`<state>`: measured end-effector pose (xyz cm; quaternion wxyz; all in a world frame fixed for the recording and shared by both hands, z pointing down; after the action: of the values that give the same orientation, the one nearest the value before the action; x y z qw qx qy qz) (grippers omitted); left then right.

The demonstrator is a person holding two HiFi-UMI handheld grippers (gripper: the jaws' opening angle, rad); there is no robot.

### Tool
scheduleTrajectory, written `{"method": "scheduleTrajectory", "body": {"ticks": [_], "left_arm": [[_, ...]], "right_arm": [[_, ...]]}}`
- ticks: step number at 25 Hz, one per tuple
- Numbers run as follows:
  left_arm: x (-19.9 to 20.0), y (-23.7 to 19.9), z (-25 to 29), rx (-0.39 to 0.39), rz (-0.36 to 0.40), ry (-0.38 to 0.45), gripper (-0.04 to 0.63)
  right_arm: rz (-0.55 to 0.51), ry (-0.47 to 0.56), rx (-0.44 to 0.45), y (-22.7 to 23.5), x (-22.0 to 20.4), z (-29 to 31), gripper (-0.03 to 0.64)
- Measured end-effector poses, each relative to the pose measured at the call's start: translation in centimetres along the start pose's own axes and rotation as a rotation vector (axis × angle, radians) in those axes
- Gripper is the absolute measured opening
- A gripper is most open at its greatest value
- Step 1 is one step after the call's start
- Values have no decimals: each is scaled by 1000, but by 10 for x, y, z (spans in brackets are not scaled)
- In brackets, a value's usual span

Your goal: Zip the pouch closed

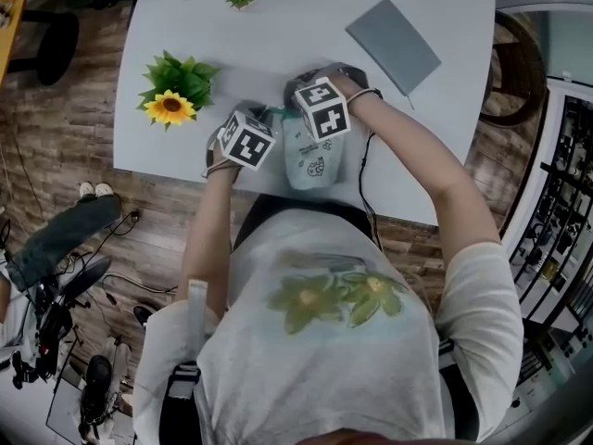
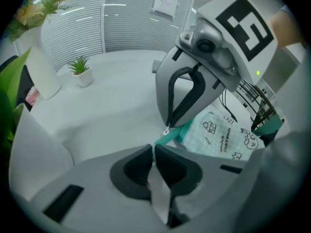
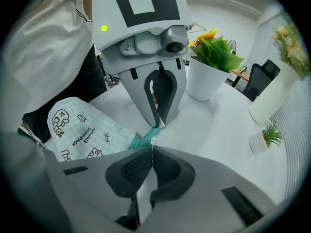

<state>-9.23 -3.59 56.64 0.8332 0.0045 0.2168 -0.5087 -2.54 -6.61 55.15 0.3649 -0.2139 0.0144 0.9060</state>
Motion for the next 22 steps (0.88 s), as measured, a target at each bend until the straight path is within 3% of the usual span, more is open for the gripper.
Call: {"method": "scheduleTrajectory", "body": {"ticks": [6,22], "left_arm": [[1,0,-1,-8,-10,-5,25],[1,-1,-1,0,-46,9,25]], "right_arm": [[15,5,-7,-1,0,-2,18],[-71,-77,6,-4,1,-3,18]]}}
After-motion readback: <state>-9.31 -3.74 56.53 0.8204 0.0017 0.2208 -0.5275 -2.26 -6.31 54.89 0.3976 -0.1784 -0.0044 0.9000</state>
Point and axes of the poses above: the fingertips, and each gripper's own axes: z forward along the fingers, y to its right, x out of its top, the point moved 6 cm from there along -z, backward along the fingers, and after that the axes turned 11 degrees about -z, right-handed, at the moved point
